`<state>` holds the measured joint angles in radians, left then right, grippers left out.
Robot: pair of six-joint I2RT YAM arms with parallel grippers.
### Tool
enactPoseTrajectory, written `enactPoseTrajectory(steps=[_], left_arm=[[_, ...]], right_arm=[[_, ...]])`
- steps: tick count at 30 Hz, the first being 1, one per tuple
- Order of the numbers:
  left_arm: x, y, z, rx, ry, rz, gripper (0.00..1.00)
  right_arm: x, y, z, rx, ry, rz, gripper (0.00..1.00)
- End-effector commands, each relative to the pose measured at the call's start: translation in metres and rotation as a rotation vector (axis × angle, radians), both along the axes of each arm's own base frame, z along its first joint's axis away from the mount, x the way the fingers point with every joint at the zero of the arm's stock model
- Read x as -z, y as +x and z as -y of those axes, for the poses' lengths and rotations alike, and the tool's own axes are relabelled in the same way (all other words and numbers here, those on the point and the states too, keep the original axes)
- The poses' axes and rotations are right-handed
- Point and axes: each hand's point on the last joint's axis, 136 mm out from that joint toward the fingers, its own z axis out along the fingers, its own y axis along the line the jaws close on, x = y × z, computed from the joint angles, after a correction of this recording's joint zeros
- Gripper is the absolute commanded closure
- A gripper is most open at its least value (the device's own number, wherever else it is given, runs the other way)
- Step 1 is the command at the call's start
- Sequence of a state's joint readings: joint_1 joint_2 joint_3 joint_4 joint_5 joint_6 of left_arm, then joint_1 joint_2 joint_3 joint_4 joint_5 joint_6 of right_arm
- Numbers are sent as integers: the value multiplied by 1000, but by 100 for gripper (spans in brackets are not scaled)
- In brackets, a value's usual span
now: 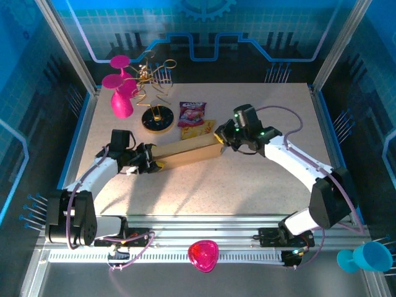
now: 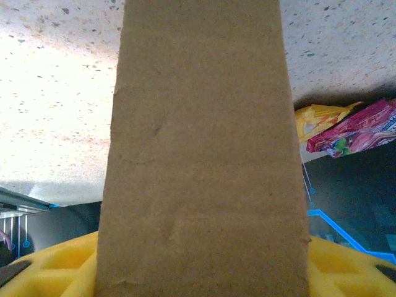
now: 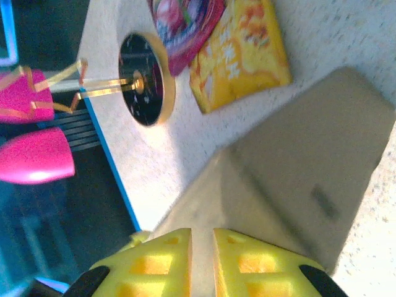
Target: Fold the paper box
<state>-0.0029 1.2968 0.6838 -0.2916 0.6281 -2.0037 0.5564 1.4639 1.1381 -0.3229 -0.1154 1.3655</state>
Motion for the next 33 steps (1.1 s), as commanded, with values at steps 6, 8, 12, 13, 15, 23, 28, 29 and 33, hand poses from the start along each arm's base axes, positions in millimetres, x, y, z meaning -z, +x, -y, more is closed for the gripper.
enactPoseTrajectory(steps=[6,8,12,13,15,23,28,29,33], left_arm=[[34,-7,-16,-139,52,-168,94],[35,-6,-15,-138,51,-170,94],[35,-6,-15,-139,50,-169,94],[36,-6,-16,-140,51,-171,94],[36,-7,-16,-139,51,-172,94],[37,-9,-16,-143,51,-179,94],[37,-10,-16,-142,52,-182,95],[37,-9,-16,-142,52,-180,95],[37,-8,-16,-145,53,-178,95]], right_arm=[[-54,-33,-87,-196,19,183,79],[-52,-43,-121,-260,76,155,79],[-50,-63,-180,-351,178,87,81],[-47,-68,-191,-371,184,68,81],[-43,-75,-207,-399,188,43,81],[-23,-80,-225,-421,162,-6,83],[-20,-72,-226,-392,190,-20,86],[-25,-72,-226,-388,202,-15,86],[-47,-75,-226,-380,232,1,85]])
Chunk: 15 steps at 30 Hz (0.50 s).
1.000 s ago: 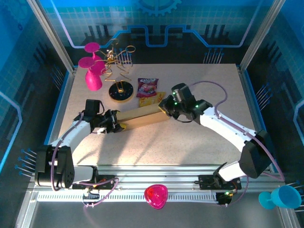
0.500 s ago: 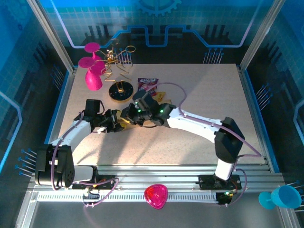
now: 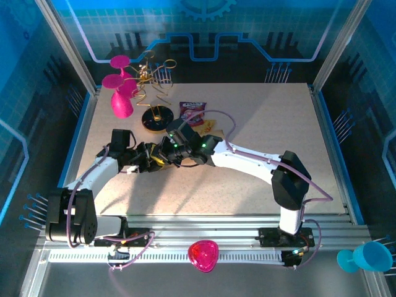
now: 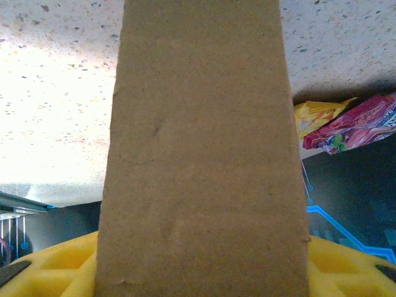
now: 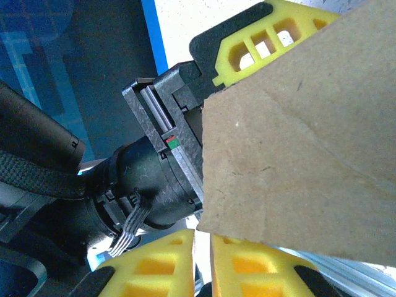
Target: Fold the paper box
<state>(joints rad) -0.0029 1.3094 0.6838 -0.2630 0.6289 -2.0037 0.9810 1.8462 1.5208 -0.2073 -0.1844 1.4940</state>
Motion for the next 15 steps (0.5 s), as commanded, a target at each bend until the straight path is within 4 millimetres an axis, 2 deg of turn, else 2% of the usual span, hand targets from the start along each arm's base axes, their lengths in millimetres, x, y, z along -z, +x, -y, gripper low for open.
enactPoseTrajectory(steps=[1,7,11,15], left_arm=[[36,-13,-16,-144,50,-194,95],[37,-12,-16,-144,52,-194,95],[36,-12,-16,-144,50,-194,95],[37,-12,-16,-146,50,-193,95]], right_arm=[[-34,6,-5,31,78,20,85],[-39,10,-8,49,85,12,86],[-26,16,-10,57,59,-5,86],[-3,19,-15,50,27,-46,86]])
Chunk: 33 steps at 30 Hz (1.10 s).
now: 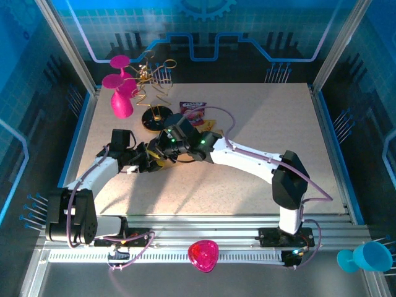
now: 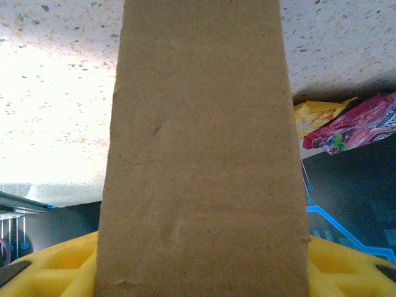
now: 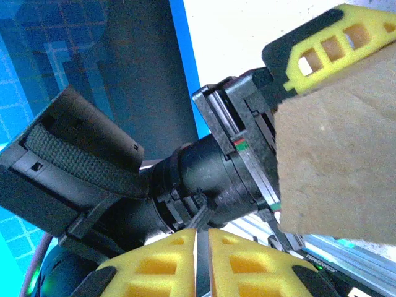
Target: Fold the paper box
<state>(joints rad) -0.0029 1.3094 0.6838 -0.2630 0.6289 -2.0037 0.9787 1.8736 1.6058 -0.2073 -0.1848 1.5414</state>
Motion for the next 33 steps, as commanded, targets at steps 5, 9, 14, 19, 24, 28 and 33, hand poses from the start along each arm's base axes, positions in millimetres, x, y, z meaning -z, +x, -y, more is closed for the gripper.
enactPoseTrajectory(steps=[5,9,14,19,24,28,33], left_arm=[[37,-12,-16,-146,48,-195,95],[37,-12,-16,-146,47,-192,95],[37,-12,-16,-149,42,-197,95],[37,-12,-17,-158,29,-196,95],[41,-15,-23,-165,23,-204,94],[44,-14,-26,-163,15,-210,92],[44,-15,-30,-149,17,-208,90]], right_arm=[[44,9,-8,15,-55,-91,87],[52,10,-13,12,-48,-108,87],[67,10,-8,21,-73,-132,87],[76,16,9,55,-73,-125,87],[69,18,14,29,-89,-93,87],[83,14,17,22,-121,-114,88],[95,14,26,31,-164,-120,89]])
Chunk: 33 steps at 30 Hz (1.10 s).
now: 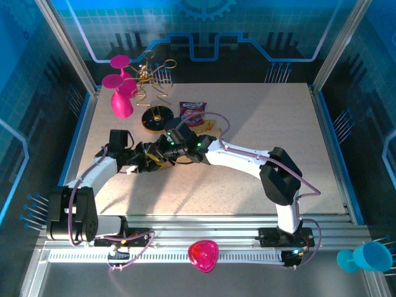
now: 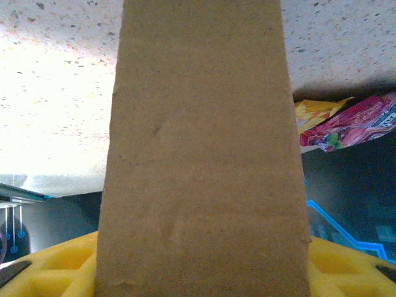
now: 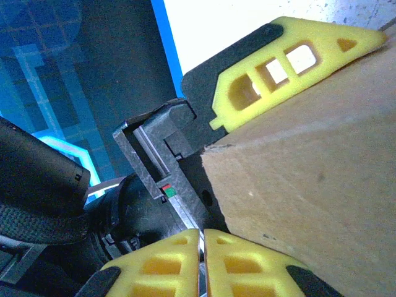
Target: Fold the paper box
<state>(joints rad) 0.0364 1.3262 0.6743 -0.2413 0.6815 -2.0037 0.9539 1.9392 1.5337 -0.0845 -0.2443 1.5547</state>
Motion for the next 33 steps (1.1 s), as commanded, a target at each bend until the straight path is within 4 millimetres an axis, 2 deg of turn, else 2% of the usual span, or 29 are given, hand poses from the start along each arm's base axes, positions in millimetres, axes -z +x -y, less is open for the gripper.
enactPoseTrajectory(steps=[1,11,15,18,23,26,33], left_arm=[[45,-18,-25,-135,58,-209,89],[51,-12,-24,-117,38,-196,79],[50,-9,-23,-113,32,-179,75],[48,-8,-23,-94,43,-171,75],[48,-11,-23,-83,53,-176,75],[45,-10,-22,-80,59,-169,75],[40,-5,-16,-68,65,-162,75]], right_arm=[[56,5,34,45,-185,-76,89],[71,4,44,41,-272,-105,90],[70,5,40,31,-263,-108,90],[57,8,31,17,-237,-89,87],[23,13,14,8,-176,-64,83],[16,14,6,19,-145,-83,80],[48,11,11,64,-166,-166,80]])
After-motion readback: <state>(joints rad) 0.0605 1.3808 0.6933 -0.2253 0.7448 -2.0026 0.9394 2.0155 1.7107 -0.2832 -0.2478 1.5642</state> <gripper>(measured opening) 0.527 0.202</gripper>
